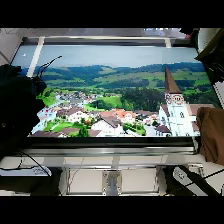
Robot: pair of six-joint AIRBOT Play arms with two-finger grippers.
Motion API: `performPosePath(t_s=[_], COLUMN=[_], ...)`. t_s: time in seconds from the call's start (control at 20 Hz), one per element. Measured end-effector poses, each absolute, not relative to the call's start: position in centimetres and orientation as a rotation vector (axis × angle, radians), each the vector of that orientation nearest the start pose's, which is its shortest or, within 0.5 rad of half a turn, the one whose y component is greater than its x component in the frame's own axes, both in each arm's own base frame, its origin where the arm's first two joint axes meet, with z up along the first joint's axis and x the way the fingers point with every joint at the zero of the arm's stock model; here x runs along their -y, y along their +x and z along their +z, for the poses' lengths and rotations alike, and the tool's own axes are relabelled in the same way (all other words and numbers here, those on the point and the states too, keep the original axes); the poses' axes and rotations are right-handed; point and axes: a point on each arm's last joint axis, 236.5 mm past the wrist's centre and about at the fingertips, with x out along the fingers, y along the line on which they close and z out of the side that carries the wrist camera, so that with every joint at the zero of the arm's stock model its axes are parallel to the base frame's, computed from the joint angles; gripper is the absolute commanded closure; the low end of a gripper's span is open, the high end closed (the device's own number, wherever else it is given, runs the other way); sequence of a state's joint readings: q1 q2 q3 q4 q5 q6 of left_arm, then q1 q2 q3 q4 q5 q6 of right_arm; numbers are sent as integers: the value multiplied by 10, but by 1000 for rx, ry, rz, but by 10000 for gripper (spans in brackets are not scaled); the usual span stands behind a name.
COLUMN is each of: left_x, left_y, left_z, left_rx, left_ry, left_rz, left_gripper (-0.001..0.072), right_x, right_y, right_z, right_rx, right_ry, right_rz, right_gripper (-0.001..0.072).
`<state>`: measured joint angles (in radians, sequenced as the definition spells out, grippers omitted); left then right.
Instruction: Fold the clothes and pants, and hang the long-sleeved shirts on hangers.
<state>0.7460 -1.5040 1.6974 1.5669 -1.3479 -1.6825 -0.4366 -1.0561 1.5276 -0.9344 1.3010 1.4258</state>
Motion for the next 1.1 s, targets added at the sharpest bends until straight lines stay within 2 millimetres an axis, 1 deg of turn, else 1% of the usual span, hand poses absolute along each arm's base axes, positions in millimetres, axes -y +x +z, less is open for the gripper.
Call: performPosePath(t_s=[0.1, 0.25, 0.4, 0.55, 0.6, 0.7, 0.8, 0.9, 1.0, 1.05, 1.1], left_x=[-331, -347, -357, -364, -364, -364, -363, -361, -350, -341, -330], left_y=[336, 338, 342, 343, 343, 342, 338, 337, 342, 351, 362], left_z=[86, 67, 45, 23, 17, 5, -2, -1, 13, 26, 45], left_rx=[-1054, -1051, -1063, -1092, -1103, -1135, -1168, -1179, -1152, -1111, -1056], left_ry=[-566, -594, -612, -627, -631, -631, -618, -616, -641, -663, -683], left_rz=[759, 783, 792, 798, 797, 790, 774, 760, 718, 676, 623], left_gripper=[155, 155, 155, 156, 182, 676, 689, 689, 690, 690, 690], right_x=[23, 16, 8, 1, 0, -5, -10, -14, -16, -18, -19], right_y=[386, 385, 382, 379, 379, 378, 378, 378, 377, 377, 375], right_z=[268, 271, 272, 273, 273, 276, 280, 284, 286, 288, 288], right_rx=[-670, -666, -679, -687, -687, -684, -676, -669, -665, -663, -670], right_ry=[451, 472, 487, 503, 506, 520, 536, 548, 554, 554, 551], right_rz=[179, 210, 241, 268, 273, 295, 317, 335, 346, 351, 357], right_gripper=[185, 185, 185, 185, 185, 185, 186, 186, 186, 186, 186])
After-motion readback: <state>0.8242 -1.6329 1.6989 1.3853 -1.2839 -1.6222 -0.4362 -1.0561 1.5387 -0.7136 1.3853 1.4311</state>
